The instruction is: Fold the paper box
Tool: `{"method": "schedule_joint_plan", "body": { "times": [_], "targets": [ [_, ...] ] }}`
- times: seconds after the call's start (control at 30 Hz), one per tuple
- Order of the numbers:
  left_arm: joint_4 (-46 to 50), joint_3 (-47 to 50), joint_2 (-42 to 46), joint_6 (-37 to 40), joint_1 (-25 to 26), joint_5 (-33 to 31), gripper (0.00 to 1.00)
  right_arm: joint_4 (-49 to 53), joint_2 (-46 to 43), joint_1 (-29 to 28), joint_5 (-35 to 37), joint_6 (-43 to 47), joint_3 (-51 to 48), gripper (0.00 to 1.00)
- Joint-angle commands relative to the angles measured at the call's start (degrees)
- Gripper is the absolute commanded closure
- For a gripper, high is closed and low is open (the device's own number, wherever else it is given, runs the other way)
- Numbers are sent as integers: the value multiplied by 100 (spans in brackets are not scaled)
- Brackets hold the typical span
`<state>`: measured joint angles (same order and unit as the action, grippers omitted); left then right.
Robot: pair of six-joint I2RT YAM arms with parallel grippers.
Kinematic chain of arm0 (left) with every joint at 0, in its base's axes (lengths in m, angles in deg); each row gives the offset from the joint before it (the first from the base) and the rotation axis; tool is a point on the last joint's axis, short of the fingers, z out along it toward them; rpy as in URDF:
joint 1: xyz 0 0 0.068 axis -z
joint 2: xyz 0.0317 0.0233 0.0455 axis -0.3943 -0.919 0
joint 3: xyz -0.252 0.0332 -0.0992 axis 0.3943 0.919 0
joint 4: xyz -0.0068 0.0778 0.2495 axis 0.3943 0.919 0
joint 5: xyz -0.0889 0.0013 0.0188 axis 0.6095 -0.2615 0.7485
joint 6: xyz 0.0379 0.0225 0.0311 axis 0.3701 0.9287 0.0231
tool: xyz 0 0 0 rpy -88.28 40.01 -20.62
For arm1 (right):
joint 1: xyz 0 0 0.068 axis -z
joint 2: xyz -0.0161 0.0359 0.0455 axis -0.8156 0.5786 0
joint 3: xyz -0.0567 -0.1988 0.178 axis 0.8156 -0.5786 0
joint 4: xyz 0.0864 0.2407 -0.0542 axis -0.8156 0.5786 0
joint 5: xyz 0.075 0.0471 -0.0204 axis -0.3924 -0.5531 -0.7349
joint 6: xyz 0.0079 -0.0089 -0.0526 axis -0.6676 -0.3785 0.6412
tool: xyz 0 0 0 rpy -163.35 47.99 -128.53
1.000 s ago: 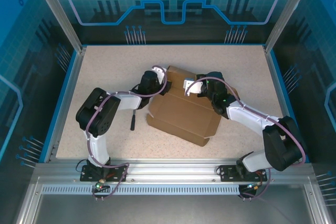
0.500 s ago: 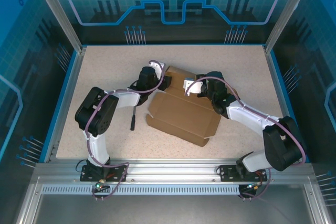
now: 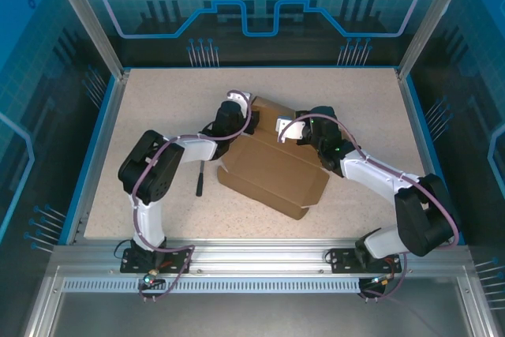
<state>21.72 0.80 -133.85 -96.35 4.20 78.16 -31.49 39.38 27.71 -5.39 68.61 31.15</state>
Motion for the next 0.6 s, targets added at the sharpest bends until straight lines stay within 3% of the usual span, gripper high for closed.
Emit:
{"method": "schedule_joint_plan", "body": {
  "times": [0.0, 0.17, 0.4, 0.57],
  "targets": [
    [-273, -236, -152, -116, 43, -738, 66, 331, 58, -11, -86, -63, 102, 100],
    [-439, -14, 8, 177, 29, -384, 64, 298, 75, -3, -3, -63, 131, 100],
    [-597, 475, 336, 364, -286, 778, 48, 283, 84, 13, 33, -73, 167, 100],
    [-567, 675, 456, 568, -386, 1271, 42, 291, 98, 22, 32, -87, 193, 100]
  ]
}}
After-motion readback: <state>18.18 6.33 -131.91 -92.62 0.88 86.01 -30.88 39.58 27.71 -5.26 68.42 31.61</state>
